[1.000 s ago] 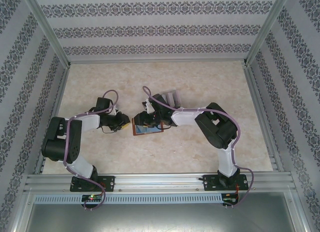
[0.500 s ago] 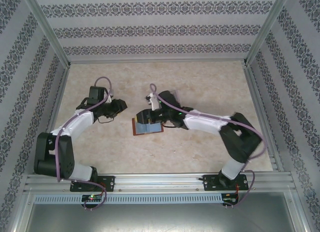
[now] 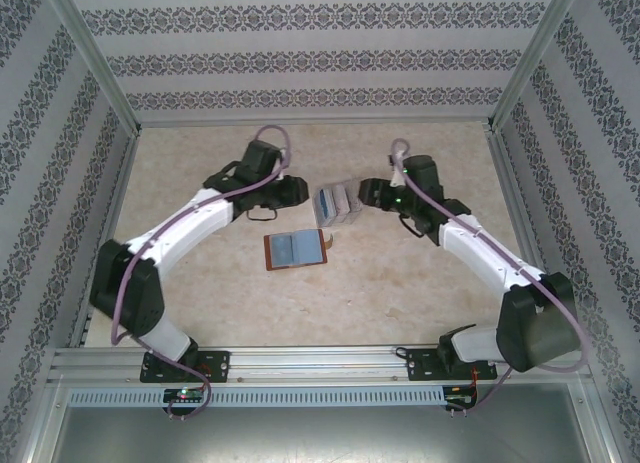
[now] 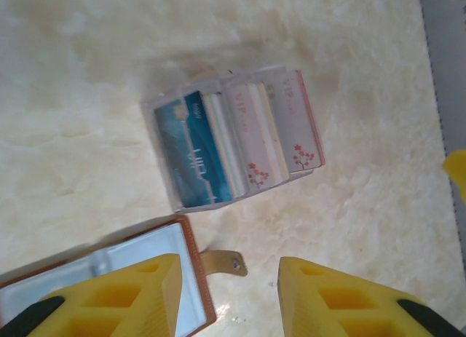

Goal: Put the credit cards into the card holder

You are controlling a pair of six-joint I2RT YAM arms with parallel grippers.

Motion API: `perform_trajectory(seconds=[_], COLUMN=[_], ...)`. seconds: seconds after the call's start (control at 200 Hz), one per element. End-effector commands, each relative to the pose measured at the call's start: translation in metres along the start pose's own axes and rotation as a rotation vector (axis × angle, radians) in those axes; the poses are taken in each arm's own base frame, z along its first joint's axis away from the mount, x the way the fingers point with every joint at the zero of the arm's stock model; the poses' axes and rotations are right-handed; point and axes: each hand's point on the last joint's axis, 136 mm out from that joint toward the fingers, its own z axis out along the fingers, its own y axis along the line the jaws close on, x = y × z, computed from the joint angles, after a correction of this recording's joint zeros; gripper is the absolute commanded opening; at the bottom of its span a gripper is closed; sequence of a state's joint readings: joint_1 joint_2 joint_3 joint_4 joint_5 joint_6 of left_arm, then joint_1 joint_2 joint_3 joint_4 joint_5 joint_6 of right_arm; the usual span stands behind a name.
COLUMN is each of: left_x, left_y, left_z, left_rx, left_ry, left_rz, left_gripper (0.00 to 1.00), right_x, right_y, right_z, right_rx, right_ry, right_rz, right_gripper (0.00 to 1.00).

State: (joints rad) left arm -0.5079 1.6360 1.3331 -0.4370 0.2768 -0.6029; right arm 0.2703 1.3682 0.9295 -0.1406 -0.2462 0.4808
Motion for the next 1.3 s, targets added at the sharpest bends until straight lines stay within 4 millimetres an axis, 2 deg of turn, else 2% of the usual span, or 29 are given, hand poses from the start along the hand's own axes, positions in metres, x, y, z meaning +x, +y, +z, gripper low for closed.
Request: perform_trajectory(seconds=[0.0,0.17,0.275,0.425,0.52,0.625,0.699,0.759,0.969,1.119,1.294], left_x=[0.015,0.016,0.016,0.016,0.016,0.013,0.012,0.010,-0.003,-0.012,-0.008], left_y=[-0.005,-0.011,-0.012,-0.013,-0.012,-0.001,0.008,0.016,0.026,0.022,0.009], left_z=[0.021,0.052,0.062,0.070,0.072,0.070,0.068,0.066,0.071,0.079,0.095], left_rx=[-0.093,-0.092,-0.096,-0.104,-0.110,-0.136,-0.146,-0.180,-0.225,-0.223,-0.143], left_ry=[0.067,0.103,0.133,0.173,0.182,0.185,0.191,0.192,0.203,0.217,0.259], left_rz=[0.068,0.059,0.078,0.091,0.094,0.082,0.068,0.076,0.184,0.251,0.237], left_gripper=[0.42,0.46,0.48,0.51,0.52,0.57,0.58,0.58,0.58,0.58,0.56], right_x=[0.016,0.031,0.043,0.063,0.073,0.081,0.083,0.081,0.067,0.060,0.056], right_y=[-0.039,-0.062,-0.064,-0.039,-0.014,0.012,0.025,0.026,-0.001,-0.018,-0.035], right_z=[0.015,0.046,0.071,0.099,0.109,0.115,0.115,0.113,0.090,0.071,0.057], right_rx=[0.012,0.022,-0.002,-0.061,-0.120,-0.200,-0.250,-0.258,-0.217,-0.170,-0.128], right_ry=[0.101,0.179,0.238,0.311,0.332,0.347,0.345,0.335,0.279,0.235,0.193], right_rz=[0.161,0.235,0.248,0.205,0.172,0.153,0.152,0.158,0.191,0.203,0.217], right_gripper=[0.57,0.47,0.40,0.37,0.36,0.36,0.36,0.36,0.38,0.43,0.47])
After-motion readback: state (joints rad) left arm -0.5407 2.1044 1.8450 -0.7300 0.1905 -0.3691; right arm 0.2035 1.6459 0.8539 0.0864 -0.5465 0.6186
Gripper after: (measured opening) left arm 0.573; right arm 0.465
